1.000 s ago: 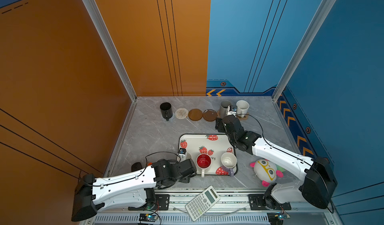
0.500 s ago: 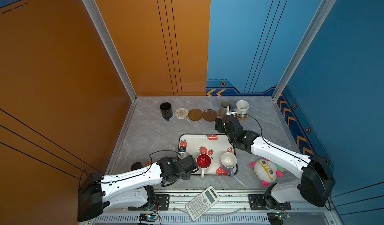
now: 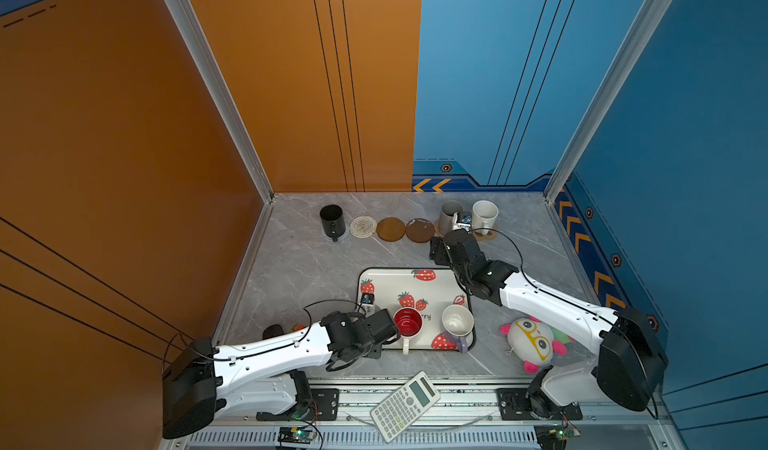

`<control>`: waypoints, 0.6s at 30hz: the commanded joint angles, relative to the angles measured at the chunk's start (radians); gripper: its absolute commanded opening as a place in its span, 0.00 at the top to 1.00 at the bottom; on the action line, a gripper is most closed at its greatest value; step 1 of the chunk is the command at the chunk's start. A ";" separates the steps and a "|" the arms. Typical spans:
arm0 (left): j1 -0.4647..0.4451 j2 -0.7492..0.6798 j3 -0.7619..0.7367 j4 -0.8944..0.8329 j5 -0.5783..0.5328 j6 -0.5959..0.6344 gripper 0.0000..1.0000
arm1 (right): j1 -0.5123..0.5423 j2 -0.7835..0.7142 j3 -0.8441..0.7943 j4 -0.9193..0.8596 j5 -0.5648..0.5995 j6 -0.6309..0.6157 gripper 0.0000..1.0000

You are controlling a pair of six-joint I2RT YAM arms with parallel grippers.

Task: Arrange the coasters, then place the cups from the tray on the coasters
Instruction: 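Lower the left gripper into the white blue-handled mug's opening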

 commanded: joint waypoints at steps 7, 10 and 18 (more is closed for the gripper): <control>0.016 0.007 -0.008 0.012 0.008 0.007 0.70 | -0.008 0.011 -0.011 0.013 -0.015 0.018 0.20; 0.016 0.008 -0.007 0.012 0.010 0.007 0.79 | -0.008 0.012 -0.009 0.012 -0.016 0.018 0.20; 0.017 0.012 -0.008 0.012 0.010 0.007 1.00 | -0.008 0.012 -0.009 0.011 -0.017 0.018 0.20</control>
